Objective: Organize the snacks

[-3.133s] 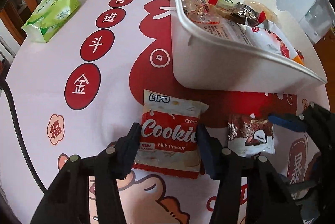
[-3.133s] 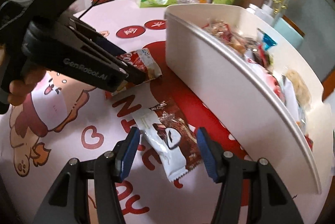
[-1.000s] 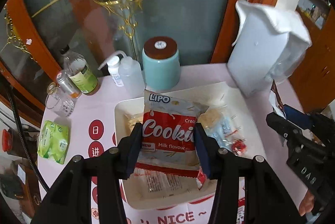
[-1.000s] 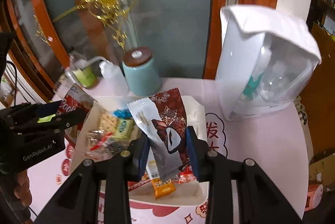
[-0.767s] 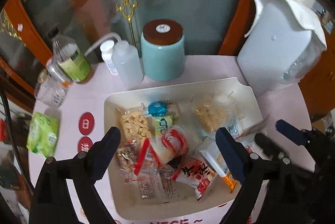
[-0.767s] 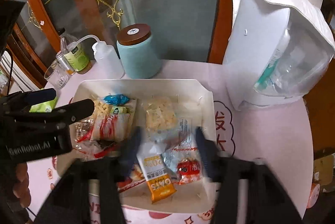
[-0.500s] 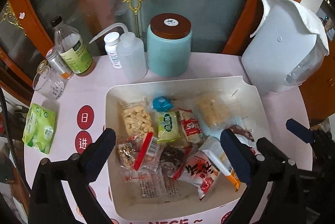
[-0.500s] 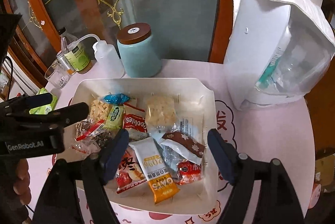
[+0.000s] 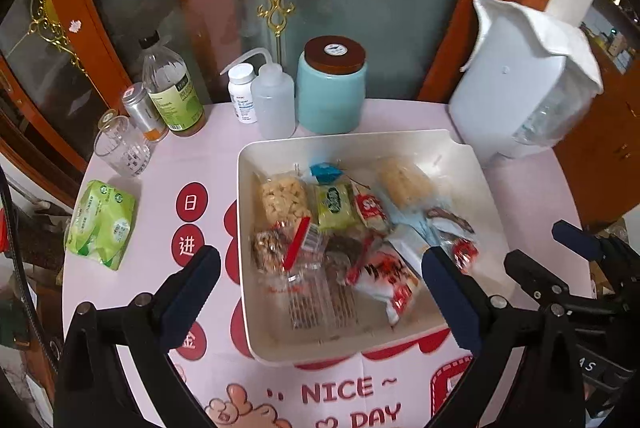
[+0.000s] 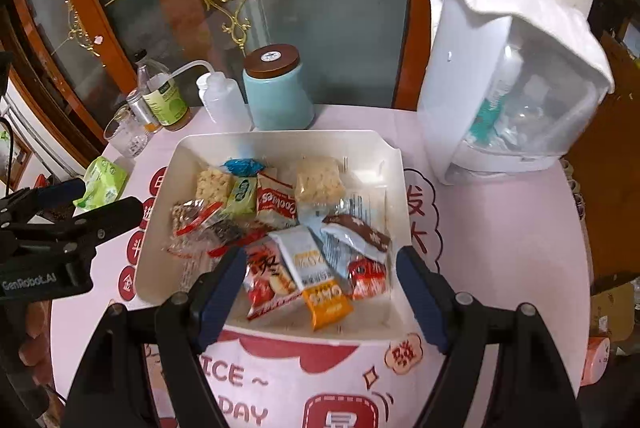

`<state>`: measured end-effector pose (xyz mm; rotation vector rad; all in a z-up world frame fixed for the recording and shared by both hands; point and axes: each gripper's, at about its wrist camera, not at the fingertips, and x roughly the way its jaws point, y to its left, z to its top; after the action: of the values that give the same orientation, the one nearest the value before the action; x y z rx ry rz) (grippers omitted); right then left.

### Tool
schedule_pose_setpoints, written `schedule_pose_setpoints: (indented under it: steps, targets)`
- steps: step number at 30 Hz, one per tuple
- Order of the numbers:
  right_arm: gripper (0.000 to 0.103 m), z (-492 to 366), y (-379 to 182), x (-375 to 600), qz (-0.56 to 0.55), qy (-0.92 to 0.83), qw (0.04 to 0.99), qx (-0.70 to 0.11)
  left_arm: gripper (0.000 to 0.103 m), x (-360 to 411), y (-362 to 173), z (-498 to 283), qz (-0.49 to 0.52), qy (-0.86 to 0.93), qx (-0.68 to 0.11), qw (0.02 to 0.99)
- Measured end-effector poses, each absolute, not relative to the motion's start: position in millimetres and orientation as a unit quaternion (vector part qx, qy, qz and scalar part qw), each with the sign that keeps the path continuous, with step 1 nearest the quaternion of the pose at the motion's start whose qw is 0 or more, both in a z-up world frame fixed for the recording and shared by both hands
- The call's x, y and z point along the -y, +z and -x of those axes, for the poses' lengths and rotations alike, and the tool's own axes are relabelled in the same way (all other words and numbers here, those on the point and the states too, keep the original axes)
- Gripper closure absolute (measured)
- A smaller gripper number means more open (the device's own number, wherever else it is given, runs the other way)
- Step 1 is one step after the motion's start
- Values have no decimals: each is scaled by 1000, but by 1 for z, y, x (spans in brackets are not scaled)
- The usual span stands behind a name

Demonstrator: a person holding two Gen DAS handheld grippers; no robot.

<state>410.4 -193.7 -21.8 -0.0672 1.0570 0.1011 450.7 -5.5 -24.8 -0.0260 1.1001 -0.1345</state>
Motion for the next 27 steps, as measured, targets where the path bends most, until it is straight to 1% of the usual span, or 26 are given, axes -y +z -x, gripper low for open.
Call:
schedule_pose_setpoints:
  steps: [11,17,27]
  targets:
    - [25,-333,26,183,30,30,871,-489,3,7,27,-375,-1,-97,-511,854]
    - [25,-290,40,180,38,22,873,-486,3,2,42,-332,2,-97,-517,851]
    - [25,-225,58,182,47,26,883,-467,3,-8,72,-248,-7,-67,-481,874]
